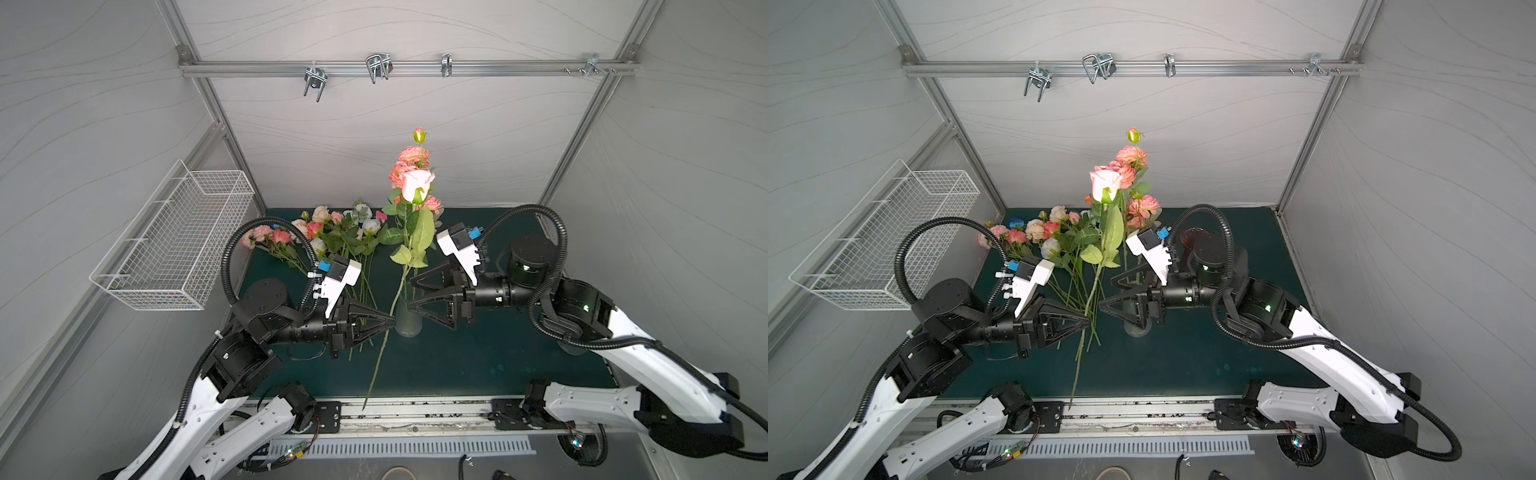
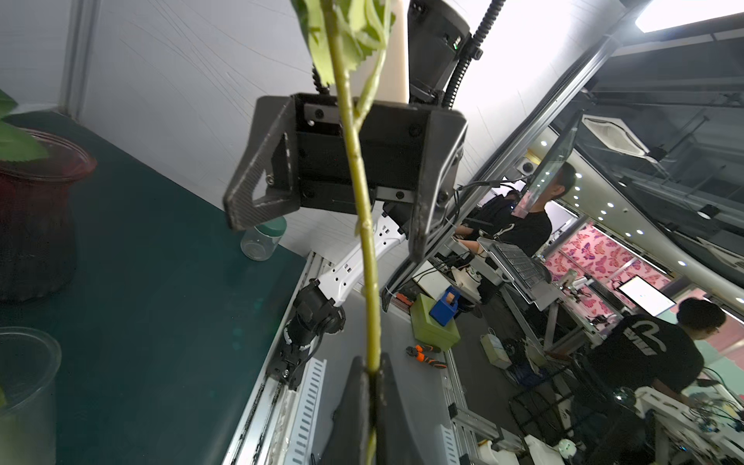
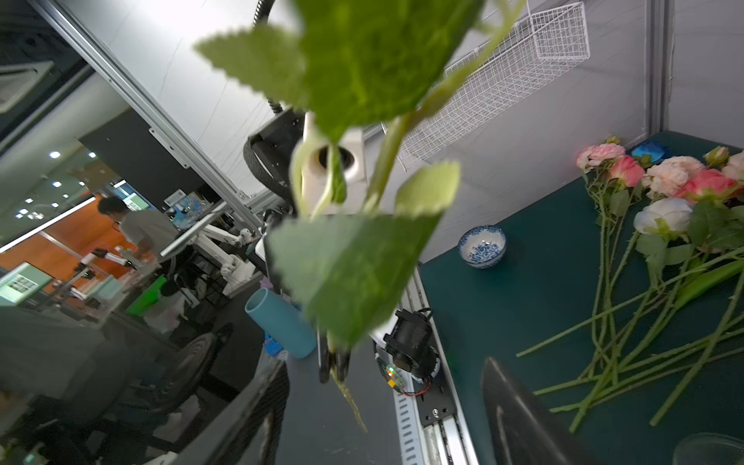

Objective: Arrange flowers in a vase
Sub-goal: Place the flower in the vase.

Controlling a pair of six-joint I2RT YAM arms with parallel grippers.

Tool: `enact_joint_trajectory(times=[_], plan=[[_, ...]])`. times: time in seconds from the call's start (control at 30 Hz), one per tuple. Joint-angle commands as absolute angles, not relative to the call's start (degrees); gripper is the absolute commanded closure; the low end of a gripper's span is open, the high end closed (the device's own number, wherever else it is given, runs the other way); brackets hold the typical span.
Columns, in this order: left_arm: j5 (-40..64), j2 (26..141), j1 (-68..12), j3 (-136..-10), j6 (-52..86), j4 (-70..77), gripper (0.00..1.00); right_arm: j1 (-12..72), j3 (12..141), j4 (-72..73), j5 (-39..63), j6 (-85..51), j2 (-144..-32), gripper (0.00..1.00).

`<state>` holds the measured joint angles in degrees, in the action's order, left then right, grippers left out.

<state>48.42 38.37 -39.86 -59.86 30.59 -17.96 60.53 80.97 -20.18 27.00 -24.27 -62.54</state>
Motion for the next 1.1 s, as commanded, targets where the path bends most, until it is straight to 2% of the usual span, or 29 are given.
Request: enact_joint_trajectory(times=[0.0,0.07,0.13,0.27,0.37,0.4,0.43,0.53,0.63,0.83,0.97,1.07], plan=[[51.1,38.2,-40.7,-60.0,29.7,-15.1,1.0,61.0,82.0,-14.0,28.6,-26.5,-62.8,0.25],[50.8,38.7,-41.1,-59.7,29.6,-15.4,1.0,61.0,81.9,-12.1,29.3,-27.8,-63.1,0.27],[50.4,39.4,-41.8,-59.6,29.3,-15.9,1.0,61.0,82.6,-11.5,29.4,-28.5,-63.9,0.35],[48.5,40.4,-44.1,-60.2,27.3,-18.4,1.0,61.0,83.1,-11.5,29.7,-29.0,-64.9,0.55],[45.9,40.4,-44.6,-60.7,26.5,-20.4,1.0,61.1,82.8,-11.6,29.6,-29.3,-64.6,0.76],[44.8,40.3,-44.6,-60.8,26.3,-21.3,0.93,61.0,82.6,-11.7,29.3,-29.5,-64.3,0.88],[42.6,40.0,-44.5,-61.1,26.1,-22.2,0.77,60.9,82.5,-12.4,28.7,-29.1,-63.8,1.0],[36.7,38.4,-44.6,-61.3,25.7,-24.7,0.52,60.7,83.1,-17.3,24.3,-25.9,-61.8,1.0],[27.9,35.9,-44.6,-61.5,25.6,-28.5,0.37,57.3,83.6,-21.7,20.5,-23.9,-58.6,1.0],[-4.2,28.5,-44.6,-61.1,25.1,-36.7,0.23,42.7,87.9,-25.8,25.1,-24.8,-56.5,1.0],[-14.3,22.5,-44.6,-58.2,25.2,-36.7,0.15,36.7,90.4,-26.4,26.3,-24.3,-57.9,1.0],[-17.8,19.0,-44.6,-56.3,25.0,-36.8,0.13,33.0,91.8,-25.5,26.9,-23.7,-59.3,1.0]])
